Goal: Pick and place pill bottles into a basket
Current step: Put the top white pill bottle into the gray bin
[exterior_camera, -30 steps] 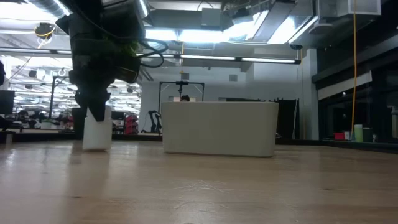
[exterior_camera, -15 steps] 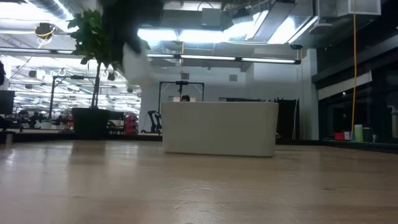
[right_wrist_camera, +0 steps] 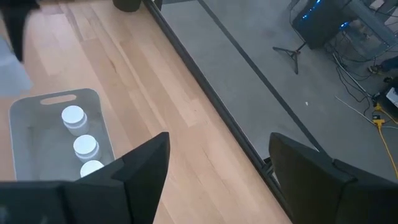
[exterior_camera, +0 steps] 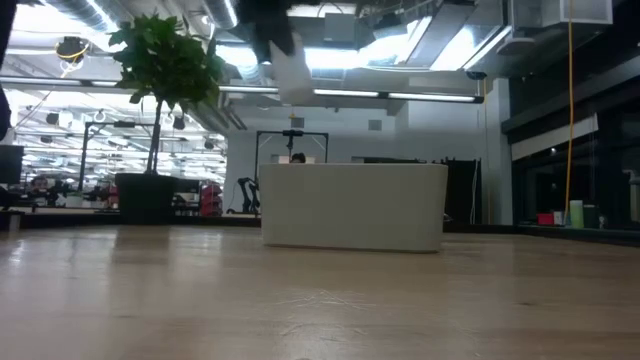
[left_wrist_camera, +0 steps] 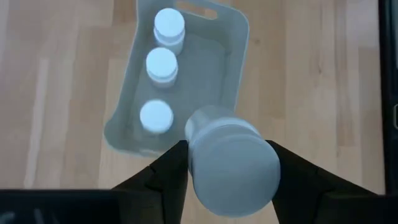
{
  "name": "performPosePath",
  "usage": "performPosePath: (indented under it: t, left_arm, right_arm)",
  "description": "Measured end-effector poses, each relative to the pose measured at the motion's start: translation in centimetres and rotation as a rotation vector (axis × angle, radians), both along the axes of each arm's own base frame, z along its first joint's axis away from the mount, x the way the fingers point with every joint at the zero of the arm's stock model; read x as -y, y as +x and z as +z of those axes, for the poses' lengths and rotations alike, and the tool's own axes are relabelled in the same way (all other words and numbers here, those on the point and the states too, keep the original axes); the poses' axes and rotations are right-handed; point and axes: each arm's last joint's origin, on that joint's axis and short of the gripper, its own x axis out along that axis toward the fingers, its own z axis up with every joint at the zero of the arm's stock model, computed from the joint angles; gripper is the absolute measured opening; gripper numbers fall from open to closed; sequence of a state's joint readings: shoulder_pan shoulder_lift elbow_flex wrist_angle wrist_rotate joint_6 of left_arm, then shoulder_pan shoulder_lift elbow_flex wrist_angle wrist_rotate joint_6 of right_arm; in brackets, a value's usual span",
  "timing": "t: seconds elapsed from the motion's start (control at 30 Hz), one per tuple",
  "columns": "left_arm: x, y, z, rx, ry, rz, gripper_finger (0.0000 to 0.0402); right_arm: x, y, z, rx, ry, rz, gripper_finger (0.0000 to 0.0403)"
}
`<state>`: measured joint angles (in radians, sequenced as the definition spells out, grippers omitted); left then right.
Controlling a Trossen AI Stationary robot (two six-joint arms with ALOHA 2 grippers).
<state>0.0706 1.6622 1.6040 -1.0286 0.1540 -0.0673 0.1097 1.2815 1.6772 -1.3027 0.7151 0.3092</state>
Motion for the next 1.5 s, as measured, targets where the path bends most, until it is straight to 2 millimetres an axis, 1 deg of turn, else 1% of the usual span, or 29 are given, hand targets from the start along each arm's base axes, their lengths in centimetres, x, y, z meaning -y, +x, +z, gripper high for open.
performPosePath:
  t: [0.17, 0.3, 0.47, 0.73, 1.3, 1.5]
  left_arm:
    - [-0.8, 2.9, -2.0, -0.035, 0.021, -0.057, 0.0173]
    - [-0.9, 4.4, -4.5, -0.098, 0.008, -0.096, 0.0173]
    - [-0.4, 5.5, -7.0, -0.16, 0.01, -0.141, 0.0173]
    - [0.6, 6.6, -9.8, -0.229, -0.012, -0.189, 0.0173]
    - [0.2, 6.8, -9.9, -0.21, 0.02, -0.224, 0.0173]
    - [0.2, 7.0, -10.6, -0.211, 0.015, -0.226, 0.0173]
  right_arm:
    - [0.0, 0.0, 0.0, -0.002, 0.0, 0.0, 0.0275]
    - [0.0, 0.0, 0.0, -0.001, 0.001, -0.001, 0.0275]
    - [0.0, 0.0, 0.0, -0.001, 0.001, -0.001, 0.0275]
    - [0.0, 0.0, 0.0, -0.001, 0.002, -0.002, 0.0275]
    - [0.0, 0.0, 0.0, -0.001, 0.002, -0.002, 0.0275]
    - [0.0, 0.0, 0.0, -0.001, 0.002, -0.002, 0.0275]
